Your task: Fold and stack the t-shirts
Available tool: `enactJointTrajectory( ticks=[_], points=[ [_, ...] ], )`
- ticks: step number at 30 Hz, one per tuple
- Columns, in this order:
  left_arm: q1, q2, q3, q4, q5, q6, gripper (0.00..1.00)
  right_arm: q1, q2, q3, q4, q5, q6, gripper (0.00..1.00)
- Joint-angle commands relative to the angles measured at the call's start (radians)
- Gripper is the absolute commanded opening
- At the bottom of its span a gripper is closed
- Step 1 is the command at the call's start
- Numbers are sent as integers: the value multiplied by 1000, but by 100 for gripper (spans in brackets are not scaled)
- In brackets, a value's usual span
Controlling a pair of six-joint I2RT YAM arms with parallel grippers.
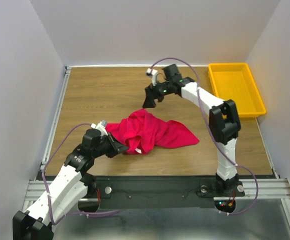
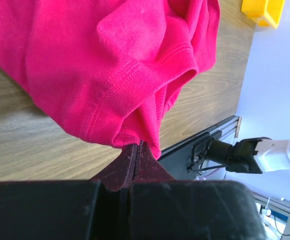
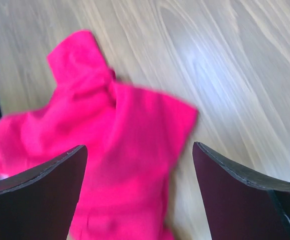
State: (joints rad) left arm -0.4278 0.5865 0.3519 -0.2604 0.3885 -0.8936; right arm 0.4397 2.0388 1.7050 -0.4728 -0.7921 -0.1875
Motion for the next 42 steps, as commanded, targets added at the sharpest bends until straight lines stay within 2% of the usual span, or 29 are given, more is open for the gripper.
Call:
enactJointTrajectory(
  ticks=[1,4,9,13,14,16,19,22,23,27,32,34,35,38,42],
  points=[
    [0,-7,7,4,1,-15,0,123,93,146,-13,118,103,91],
    [0,-19,9,-13,-14,-18,0,183,135,176,-38,204,83,89],
    [1,-22,6,-8,-10,-24,0,198,139,148,-72,304,59,80],
    [0,-10,9,1,-14,-16,0,203,138,137,-86,355,54,38],
    [0,-7,10,10,-20,-18,0,202,135,148,-86,401,57,17],
    [0,-4,12,19,-28,-19,0,199,130,168,-84,450,57,0],
    [1,16,33,33,-81,4,0,150,86,238,-84,511,85,1],
    [11,55,93,36,-140,34,0,29,14,326,-79,531,128,1],
    [14,81,139,36,-178,62,0,-49,-9,349,-72,519,147,1],
    [55,159,257,33,-255,161,0,-207,-120,320,-53,495,160,0],
    [129,234,357,4,-254,269,0,-306,-346,34,-43,417,83,1],
    [132,237,360,-2,-229,275,0,-335,-425,-69,-47,288,-22,1],
    [130,230,354,-11,-186,262,0,-341,-528,-203,-49,257,-59,1],
    [130,179,250,-19,-78,204,0,-341,-739,-460,-65,69,-229,1],
    [130,78,84,29,48,92,0,-340,-860,-680,-199,-25,-361,0]
  ],
)
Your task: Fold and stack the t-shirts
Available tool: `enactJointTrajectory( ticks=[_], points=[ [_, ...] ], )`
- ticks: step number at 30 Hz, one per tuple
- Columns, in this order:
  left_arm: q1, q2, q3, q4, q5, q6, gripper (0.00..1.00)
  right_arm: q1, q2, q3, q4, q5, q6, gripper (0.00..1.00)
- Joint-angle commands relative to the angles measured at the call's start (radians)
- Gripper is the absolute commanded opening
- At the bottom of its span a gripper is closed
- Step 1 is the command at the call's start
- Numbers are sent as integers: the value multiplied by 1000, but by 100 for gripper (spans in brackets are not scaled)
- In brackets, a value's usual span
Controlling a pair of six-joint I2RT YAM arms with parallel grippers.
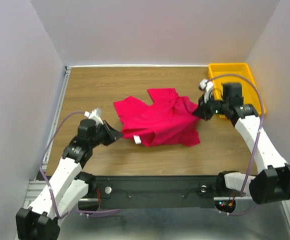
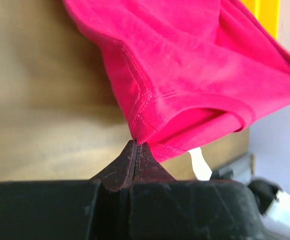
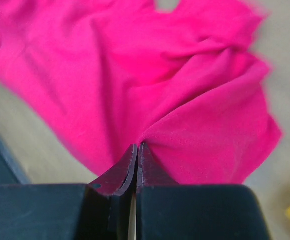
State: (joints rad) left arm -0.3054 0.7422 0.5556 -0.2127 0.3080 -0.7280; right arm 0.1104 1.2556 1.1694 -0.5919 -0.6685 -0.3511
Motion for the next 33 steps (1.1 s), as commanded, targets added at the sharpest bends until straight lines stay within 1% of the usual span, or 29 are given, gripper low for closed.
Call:
enactJointTrajectory(
  ticks=[1,2,3,4,7,8,9,10,11,12,13,14,15,16,17,18,19,20,21,22,24,25,26,27,28,29,30,31,33],
  points=[
    [8,-89,-147,-11,164,-86,0,-12,-84,-175,-148,-161,-241,1],
    [8,-95,-169,2,178,-96,0,-11,-84,-203,-192,-169,-290,1],
    [8,-99,-192,7,189,-106,0,-3,-78,-233,-233,-175,-375,0],
    [8,-101,-195,7,195,-108,0,-2,-55,-243,-320,-183,-423,1],
    [6,-95,-166,-10,181,-100,0,5,-10,-261,-426,-197,-532,9],
    [8,-81,-154,-28,172,-91,0,30,-4,-260,-451,-192,-576,25],
    [6,-72,-139,-40,163,-79,0,43,2,-258,-463,-186,-584,30],
    [6,-63,-113,-54,149,-51,6,57,5,-254,-483,-175,-594,36],
    [8,-50,-99,-85,119,-39,16,70,7,-248,-480,-165,-597,48],
    [8,-50,-73,-99,102,-31,27,69,5,-237,-467,-128,-557,54],
    [8,-49,-59,-111,82,-25,45,69,4,-222,-433,-91,-507,60],
    [8,-55,-45,-140,36,-16,53,69,1,-174,-351,-53,-453,66],
    [8,-67,-28,-152,8,-14,59,66,-4,-150,-307,-19,-351,78],
    [9,-75,-2,-162,-16,-10,62,67,-5,-122,-263,34,-303,85],
    [8,-81,12,-184,-73,7,69,68,-4,-100,-164,56,-246,91],
    [9,-89,26,-195,-101,18,72,66,23,-58,-120,70,-186,99],
    [8,-87,47,-200,-122,30,72,67,48,-31,-94,76,-175,100],
    [8,-87,52,-201,-151,36,75,66,80,-7,-48,82,-158,100],
    [9,-78,44,-182,-159,42,75,67,164,50,-27,87,-137,100],
    [8,-70,34,-165,-162,36,75,66,206,74,1,87,-134,100],
    [8,-29,3,-81,-133,18,75,66,301,125,33,86,-120,100],
    [8,-11,-26,-56,-107,-20,75,66,403,192,43,75,-99,100],
    [8,8,-40,-1,-93,-34,75,64,451,231,41,64,-83,100],
    [9,47,-58,13,-90,-60,75,64,493,266,41,55,-40,98],
    [8,68,-63,38,-113,-62,74,64,581,350,44,53,-7,97],
    [8,86,-71,38,-138,-63,74,66,622,392,46,50,30,95],
    [9,123,-82,56,-158,-65,74,66,664,438,47,55,100,90],
    [9,138,-89,71,-180,-60,74,64,729,511,58,63,138,89],
    [12,178,-106,130,-198,-65,74,67,792,585,70,84,214,88]
  ],
)
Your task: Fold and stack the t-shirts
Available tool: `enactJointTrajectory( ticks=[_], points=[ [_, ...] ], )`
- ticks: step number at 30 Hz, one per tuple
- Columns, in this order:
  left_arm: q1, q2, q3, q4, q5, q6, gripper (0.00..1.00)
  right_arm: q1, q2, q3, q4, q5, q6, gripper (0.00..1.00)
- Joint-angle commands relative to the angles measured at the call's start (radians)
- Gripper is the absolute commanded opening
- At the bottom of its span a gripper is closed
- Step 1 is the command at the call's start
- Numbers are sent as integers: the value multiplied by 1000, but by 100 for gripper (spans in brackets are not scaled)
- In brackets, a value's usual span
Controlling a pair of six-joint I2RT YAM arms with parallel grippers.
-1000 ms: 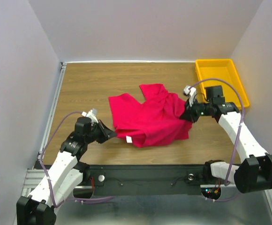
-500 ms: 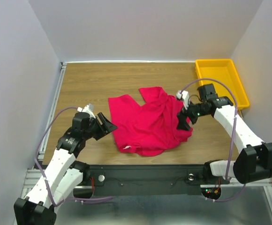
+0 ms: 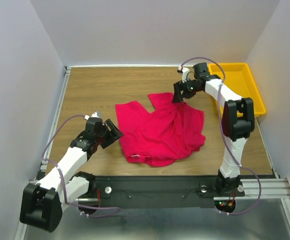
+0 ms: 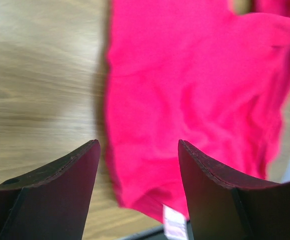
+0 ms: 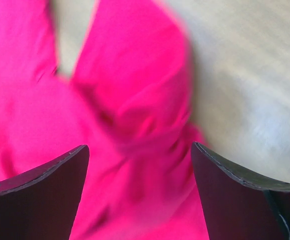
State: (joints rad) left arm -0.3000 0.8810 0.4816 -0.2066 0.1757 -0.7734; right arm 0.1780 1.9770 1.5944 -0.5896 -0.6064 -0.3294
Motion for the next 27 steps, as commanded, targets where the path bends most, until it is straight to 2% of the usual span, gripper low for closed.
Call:
enactJointTrajectory(
  ticks=[1,2,6,12,18,22,24,25,26,27],
  points=[
    [7,52,-35,143,-67,-21,74,0,95,192,71,33,211,87],
    [7,82,-37,180,-68,-29,74,3,152,263,76,42,223,87],
    [7,185,-18,236,-76,-17,74,17,258,370,71,68,262,87],
    [7,366,64,178,-142,23,72,58,295,363,74,92,259,85],
    [6,403,57,199,-142,20,65,60,292,358,74,128,256,83],
    [6,449,66,248,-70,28,42,58,306,363,74,135,270,80],
    [4,472,75,256,-33,45,37,60,312,360,74,137,271,76],
    [4,477,81,259,-25,51,27,60,313,358,74,138,276,76],
    [4,478,86,262,-16,59,22,58,315,355,73,142,276,75],
    [4,475,87,274,-9,72,14,60,318,355,73,146,276,75]
  ],
)
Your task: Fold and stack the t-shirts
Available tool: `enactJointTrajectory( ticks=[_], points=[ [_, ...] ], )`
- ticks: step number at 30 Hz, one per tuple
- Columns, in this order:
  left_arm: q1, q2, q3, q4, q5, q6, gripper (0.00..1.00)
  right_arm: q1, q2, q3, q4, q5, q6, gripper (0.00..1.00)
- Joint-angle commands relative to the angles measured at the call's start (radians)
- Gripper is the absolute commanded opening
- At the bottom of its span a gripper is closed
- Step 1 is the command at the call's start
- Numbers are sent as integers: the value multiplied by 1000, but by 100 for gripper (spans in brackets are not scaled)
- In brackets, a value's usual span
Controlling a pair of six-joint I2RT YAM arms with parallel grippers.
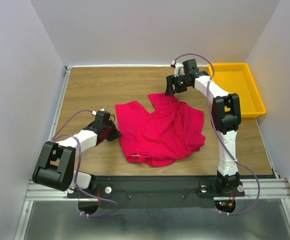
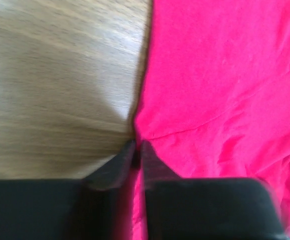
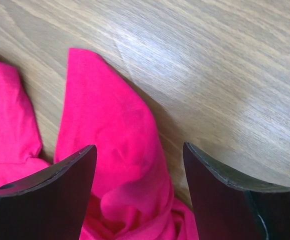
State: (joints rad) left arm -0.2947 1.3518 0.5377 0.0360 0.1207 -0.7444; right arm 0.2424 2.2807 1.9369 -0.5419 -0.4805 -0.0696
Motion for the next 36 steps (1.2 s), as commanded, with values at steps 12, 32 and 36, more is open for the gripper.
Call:
enactJointTrajectory(
  ticks=[12,32,36],
  points=[
    [81,-278,64,-111,-102,59,0,8,59,69,22,83,54,15],
    [316,-151,166,-56,71,171,0,-5,-657,-588,306,-156,200,44],
    [322,-152,162,-50,65,181,0,37,-746,-734,249,-467,-13,74]
  ],
)
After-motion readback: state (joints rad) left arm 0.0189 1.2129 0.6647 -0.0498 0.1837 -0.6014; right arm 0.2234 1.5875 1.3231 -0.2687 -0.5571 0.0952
